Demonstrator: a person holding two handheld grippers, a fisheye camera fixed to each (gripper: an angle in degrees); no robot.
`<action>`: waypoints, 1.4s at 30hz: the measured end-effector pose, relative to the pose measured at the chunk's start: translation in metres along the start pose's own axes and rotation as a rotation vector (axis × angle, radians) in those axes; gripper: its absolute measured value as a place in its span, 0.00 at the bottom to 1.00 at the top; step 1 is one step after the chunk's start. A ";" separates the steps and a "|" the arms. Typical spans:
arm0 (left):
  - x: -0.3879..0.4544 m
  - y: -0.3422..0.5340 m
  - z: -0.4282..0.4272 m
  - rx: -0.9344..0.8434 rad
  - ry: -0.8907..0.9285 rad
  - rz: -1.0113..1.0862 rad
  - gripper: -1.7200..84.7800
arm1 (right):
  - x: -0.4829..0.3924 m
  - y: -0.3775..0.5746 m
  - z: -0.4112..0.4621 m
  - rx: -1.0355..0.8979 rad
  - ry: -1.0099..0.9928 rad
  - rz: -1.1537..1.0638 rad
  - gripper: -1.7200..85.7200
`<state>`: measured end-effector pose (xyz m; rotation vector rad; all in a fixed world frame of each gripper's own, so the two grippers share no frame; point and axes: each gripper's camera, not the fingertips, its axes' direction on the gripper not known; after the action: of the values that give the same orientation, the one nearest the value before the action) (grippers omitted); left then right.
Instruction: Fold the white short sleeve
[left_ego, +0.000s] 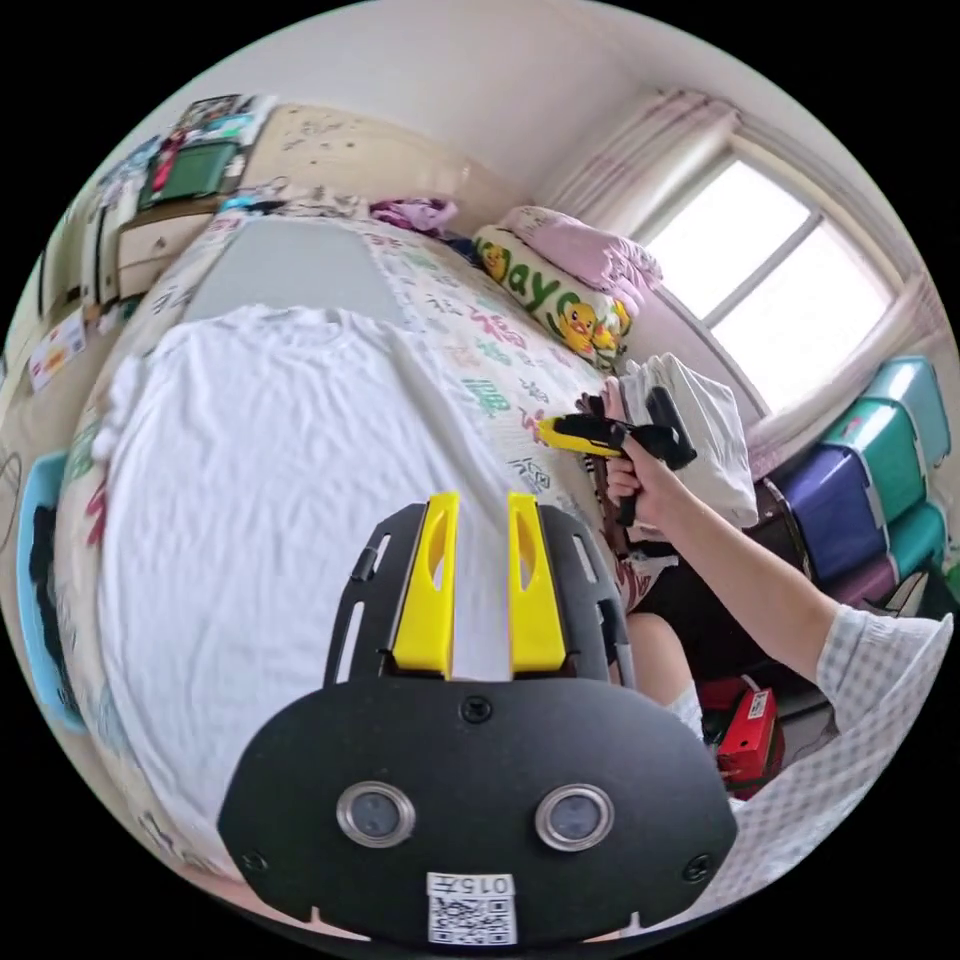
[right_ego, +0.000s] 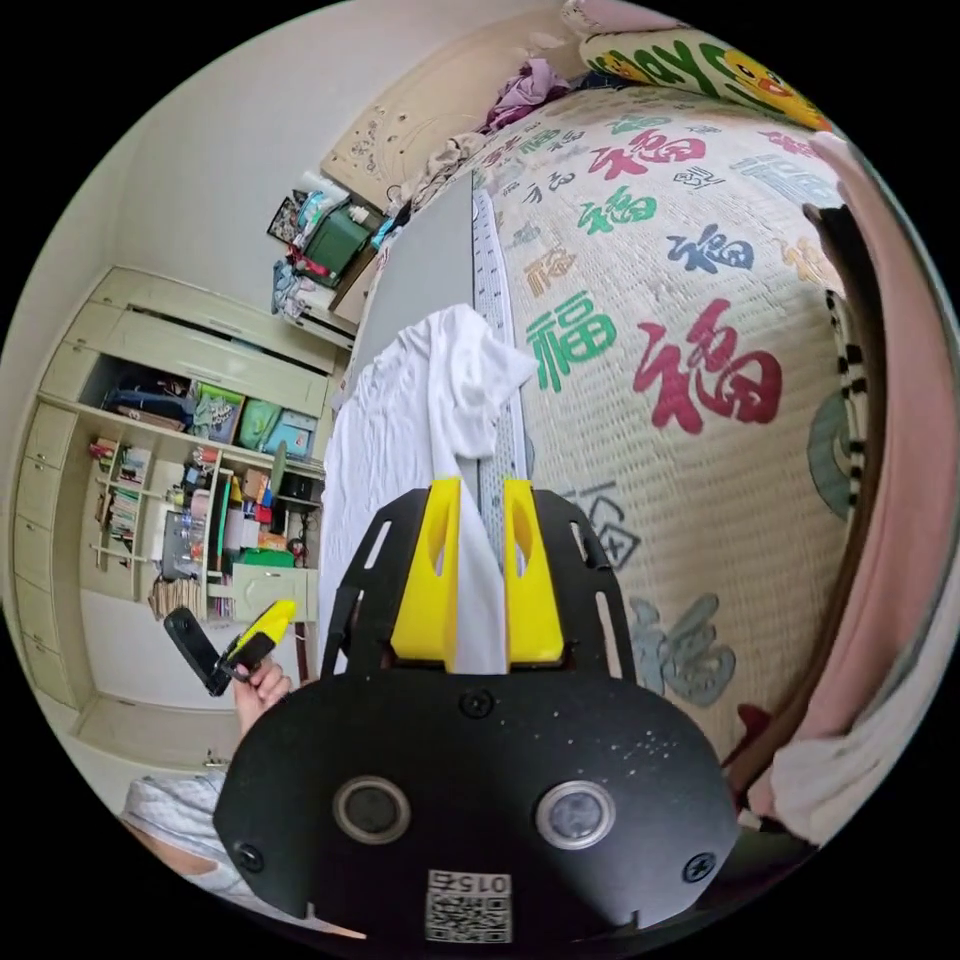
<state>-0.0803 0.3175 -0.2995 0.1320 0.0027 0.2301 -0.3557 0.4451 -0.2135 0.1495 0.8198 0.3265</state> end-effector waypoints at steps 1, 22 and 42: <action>0.011 -0.025 0.028 -0.015 0.005 0.039 0.12 | 0.008 -0.018 0.010 -0.001 -0.006 0.025 0.11; 0.027 -0.152 0.207 -0.039 -0.100 -0.003 0.01 | 0.023 -0.168 0.028 -0.040 0.122 -0.128 0.02; -0.057 -0.121 0.157 0.070 0.317 -0.045 0.10 | 0.011 -0.156 -0.067 0.017 0.246 -0.158 0.09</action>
<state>-0.1054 0.1670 -0.1609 0.1644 0.3291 0.2042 -0.3627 0.3023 -0.3069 0.0604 1.0715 0.1909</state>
